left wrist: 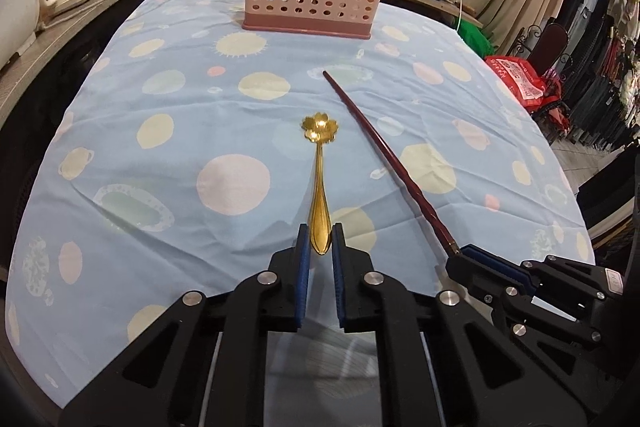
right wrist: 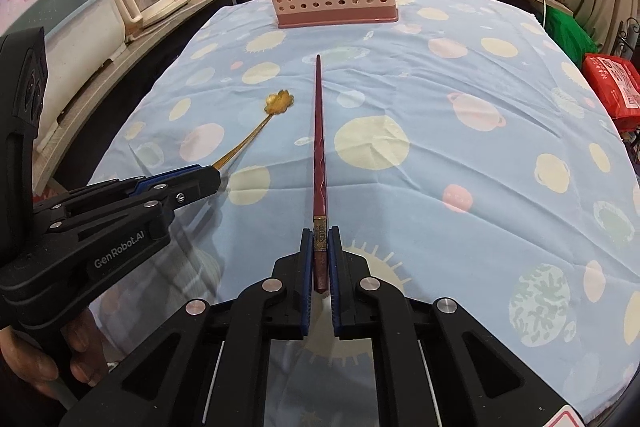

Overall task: Organize utensils
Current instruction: 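Grasp the dark red chopstick with the right gripper while the left grasps the gold spoon, then lift the spoon and chopstick and carry them over the pink basket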

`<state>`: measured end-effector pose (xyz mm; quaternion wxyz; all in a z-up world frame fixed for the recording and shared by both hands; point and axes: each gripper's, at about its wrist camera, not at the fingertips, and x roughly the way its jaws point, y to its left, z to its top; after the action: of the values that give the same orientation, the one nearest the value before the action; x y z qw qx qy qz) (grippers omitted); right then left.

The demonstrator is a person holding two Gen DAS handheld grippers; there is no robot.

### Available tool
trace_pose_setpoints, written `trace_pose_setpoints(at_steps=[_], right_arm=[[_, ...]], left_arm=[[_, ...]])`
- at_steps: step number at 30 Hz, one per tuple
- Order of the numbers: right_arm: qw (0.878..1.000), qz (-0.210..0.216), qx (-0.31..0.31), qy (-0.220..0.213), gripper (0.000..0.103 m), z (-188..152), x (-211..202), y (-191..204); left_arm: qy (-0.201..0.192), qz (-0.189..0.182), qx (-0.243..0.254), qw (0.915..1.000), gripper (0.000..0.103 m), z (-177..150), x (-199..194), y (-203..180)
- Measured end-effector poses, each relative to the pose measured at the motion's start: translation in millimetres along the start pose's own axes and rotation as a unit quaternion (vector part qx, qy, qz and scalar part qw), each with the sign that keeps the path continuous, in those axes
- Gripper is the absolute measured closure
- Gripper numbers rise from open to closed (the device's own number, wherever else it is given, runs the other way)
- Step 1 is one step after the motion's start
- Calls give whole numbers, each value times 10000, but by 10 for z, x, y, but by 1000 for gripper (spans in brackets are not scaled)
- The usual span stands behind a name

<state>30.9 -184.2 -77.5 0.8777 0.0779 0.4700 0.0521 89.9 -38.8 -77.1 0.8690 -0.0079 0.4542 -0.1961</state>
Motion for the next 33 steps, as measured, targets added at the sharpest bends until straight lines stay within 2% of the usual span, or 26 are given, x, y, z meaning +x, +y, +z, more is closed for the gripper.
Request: trace_pose_setpoints(at_steps=[13, 14, 15, 28, 33], right_arm=[[9964, 182, 261, -780, 96, 334, -551, -108], [9959, 193, 267, -844, 96, 362, -593, -107], [9951, 208, 276, -926, 96, 400, -643, -107], [9857, 415, 333, -1598, 96, 805, -1044, -115], [9813, 369, 336, -1857, 96, 1007, -1206, -152]], left_arm=[[-442, -183, -217, 9986, 93, 333, -414, 25], [-479, -188, -231, 9984, 95, 359, -437, 33], [-516, -206, -247, 9981, 101, 402, -466, 41], [-791, -125, -196, 9966, 103, 748, -652, 67], [-930, -69, -180, 9955, 103, 896, -771, 90]])
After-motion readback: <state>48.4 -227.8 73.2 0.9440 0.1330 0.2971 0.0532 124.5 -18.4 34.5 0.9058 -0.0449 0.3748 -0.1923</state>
